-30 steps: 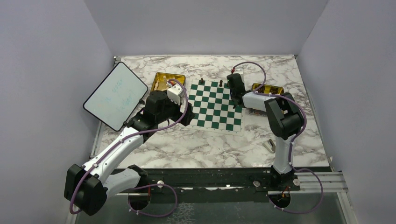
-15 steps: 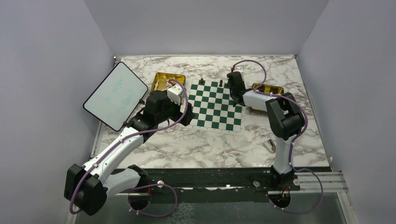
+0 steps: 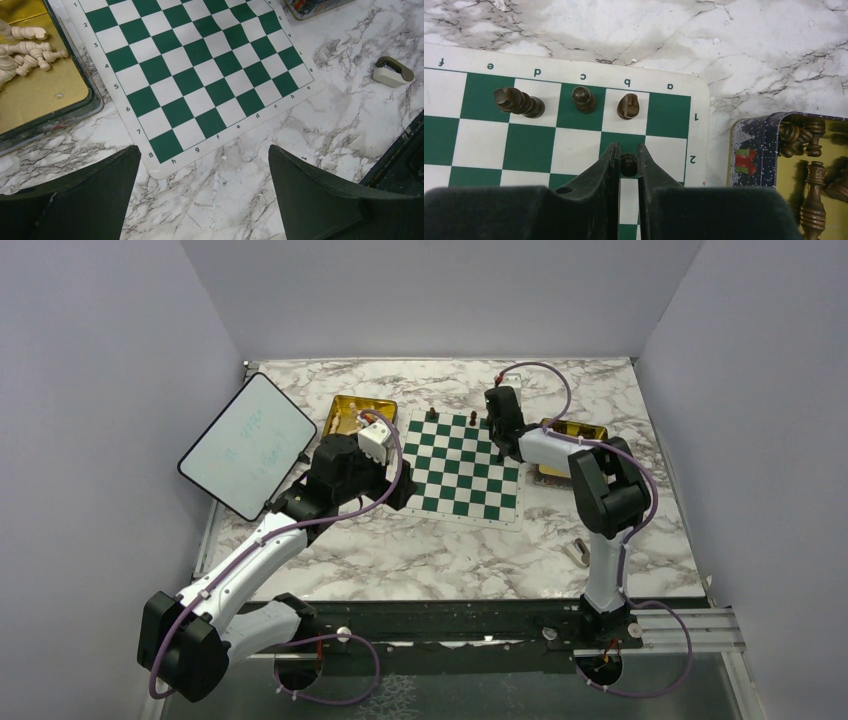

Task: Set up the chess pieces on the board
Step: Place the chess piece on the chessboard.

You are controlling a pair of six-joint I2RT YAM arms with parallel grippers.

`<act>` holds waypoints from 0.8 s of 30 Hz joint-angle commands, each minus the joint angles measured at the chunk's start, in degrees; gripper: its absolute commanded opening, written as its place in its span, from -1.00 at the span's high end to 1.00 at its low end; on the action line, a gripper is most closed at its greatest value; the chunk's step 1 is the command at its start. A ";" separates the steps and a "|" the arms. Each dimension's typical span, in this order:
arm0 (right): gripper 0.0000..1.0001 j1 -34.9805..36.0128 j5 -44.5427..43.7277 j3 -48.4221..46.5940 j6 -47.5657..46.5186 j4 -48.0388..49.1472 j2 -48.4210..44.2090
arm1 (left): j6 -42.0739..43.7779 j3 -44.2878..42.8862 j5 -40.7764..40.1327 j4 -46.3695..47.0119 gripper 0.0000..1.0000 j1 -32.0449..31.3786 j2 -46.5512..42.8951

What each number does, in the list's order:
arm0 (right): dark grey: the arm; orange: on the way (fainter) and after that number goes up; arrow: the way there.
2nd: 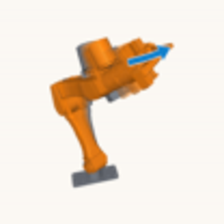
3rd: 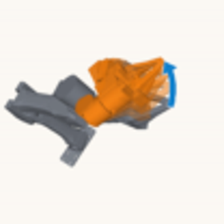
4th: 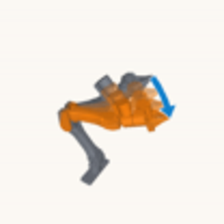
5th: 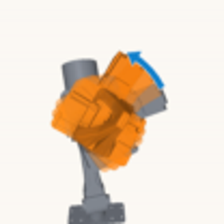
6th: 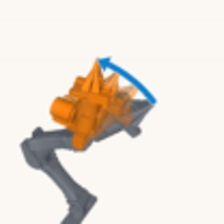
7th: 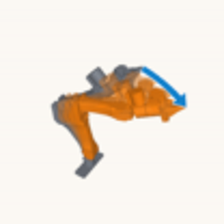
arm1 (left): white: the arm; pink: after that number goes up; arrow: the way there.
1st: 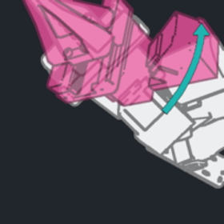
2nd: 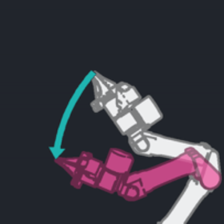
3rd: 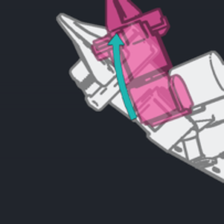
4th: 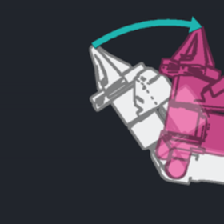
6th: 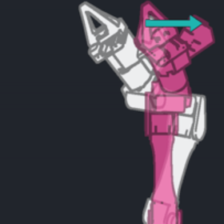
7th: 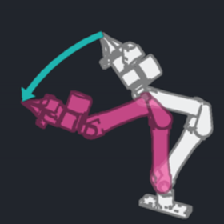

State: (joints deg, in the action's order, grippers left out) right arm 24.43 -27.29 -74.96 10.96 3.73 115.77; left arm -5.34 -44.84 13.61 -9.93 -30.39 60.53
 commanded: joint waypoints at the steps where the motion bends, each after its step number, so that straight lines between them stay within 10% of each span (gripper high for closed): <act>1: 0.68 0.26 1.01 -2.21 1.74 -0.21 2.62 | -0.02 0.45 -0.65 1.32 -0.98 -0.19 -0.70; 24: 0.35 0.19 0.48 -3.44 2.48 -2.76 2.40 | 0.10 0.45 -0.76 1.30 -0.98 -0.15 -0.55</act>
State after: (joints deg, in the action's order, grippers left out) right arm 24.43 -26.87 -76.69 12.58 3.09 119.37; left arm -5.34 -44.84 13.61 -9.93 -30.39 60.53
